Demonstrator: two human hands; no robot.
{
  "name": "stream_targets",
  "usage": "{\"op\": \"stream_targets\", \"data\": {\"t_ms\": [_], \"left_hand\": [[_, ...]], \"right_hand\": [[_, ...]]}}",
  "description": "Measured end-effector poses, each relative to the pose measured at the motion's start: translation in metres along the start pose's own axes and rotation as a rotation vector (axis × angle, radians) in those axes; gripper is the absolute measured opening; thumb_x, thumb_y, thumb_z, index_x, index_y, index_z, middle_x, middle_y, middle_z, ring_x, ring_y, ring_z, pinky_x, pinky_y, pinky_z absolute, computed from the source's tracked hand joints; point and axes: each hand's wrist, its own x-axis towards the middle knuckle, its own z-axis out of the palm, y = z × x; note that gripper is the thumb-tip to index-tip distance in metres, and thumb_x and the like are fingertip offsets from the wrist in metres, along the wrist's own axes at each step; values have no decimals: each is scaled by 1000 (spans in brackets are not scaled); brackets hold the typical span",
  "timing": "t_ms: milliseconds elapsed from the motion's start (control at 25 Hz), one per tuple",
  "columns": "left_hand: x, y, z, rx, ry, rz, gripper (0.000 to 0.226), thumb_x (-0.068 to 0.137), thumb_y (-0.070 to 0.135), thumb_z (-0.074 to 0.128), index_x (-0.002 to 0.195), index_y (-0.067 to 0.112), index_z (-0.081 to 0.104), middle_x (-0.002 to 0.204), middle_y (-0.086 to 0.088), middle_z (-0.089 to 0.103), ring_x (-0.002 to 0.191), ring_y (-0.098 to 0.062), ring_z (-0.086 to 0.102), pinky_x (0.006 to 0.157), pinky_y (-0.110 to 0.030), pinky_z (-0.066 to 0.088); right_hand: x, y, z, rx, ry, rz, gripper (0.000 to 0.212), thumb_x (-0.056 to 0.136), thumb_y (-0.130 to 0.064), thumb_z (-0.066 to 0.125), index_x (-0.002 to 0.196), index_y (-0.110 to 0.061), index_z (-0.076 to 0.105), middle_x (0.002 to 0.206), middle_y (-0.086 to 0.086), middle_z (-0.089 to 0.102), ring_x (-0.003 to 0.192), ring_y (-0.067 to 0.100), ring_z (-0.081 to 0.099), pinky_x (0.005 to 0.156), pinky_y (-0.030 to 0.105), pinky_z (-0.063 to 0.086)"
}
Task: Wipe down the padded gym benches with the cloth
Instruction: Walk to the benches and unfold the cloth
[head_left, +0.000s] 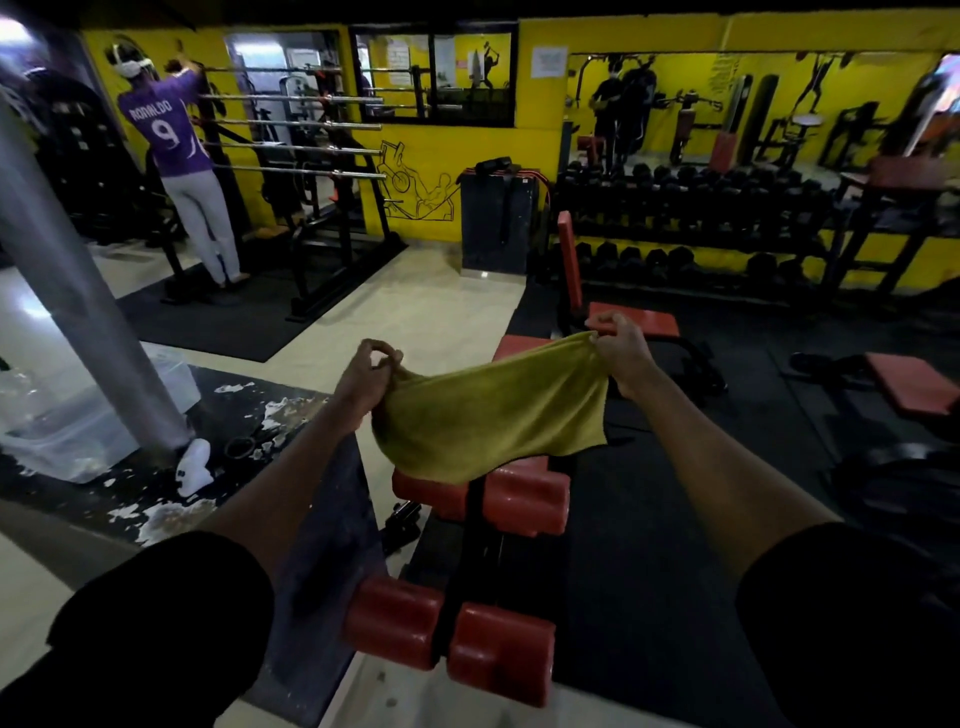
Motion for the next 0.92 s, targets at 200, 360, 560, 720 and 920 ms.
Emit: {"op": "stream_targets", "data": {"t_ms": [200, 360, 560, 720, 920], "left_hand": [[16, -12, -34, 95, -693, -201, 73, 77, -10, 75, 137, 26, 56, 103, -11, 65, 98, -25, 61, 86, -35, 51], [33, -13, -37, 597, -403, -2, 32, 89, 6, 71, 104, 33, 69, 105, -5, 64, 101, -31, 60, 80, -46, 56], [29, 3, -15, -154, 74, 3, 5, 95, 24, 68, 95, 20, 70, 93, -10, 71, 84, -23, 62, 69, -34, 53], [34, 29, -11, -365, -187, 36, 32, 90, -11, 60, 116, 8, 62, 96, -8, 68, 90, -18, 64, 76, -24, 59], [49, 20, -23, 363, -9, 320, 20, 84, 33, 78, 89, 15, 73, 86, -13, 71, 80, -22, 64, 78, -44, 57]], "right_hand": [[4, 0, -7, 317, -69, 160, 31, 95, 6, 47, 91, -15, 70, 102, 17, 68, 80, 21, 65, 66, 31, 59], [0, 4, -24, 543, -373, 161, 33, 95, 7, 60, 125, -6, 59, 113, 15, 66, 101, 22, 67, 74, 24, 59], [8, 24, -13, -12, -70, -119, 18, 95, -10, 66, 111, -16, 73, 110, 3, 71, 101, 17, 68, 87, 30, 57], [7, 17, -5, 115, -76, -57, 20, 101, -12, 56, 101, -21, 73, 107, 5, 69, 95, 16, 63, 80, 27, 53], [8, 23, -21, 228, -212, -6, 31, 92, -11, 73, 122, -7, 66, 111, 14, 68, 92, 18, 66, 79, 29, 58]]}}
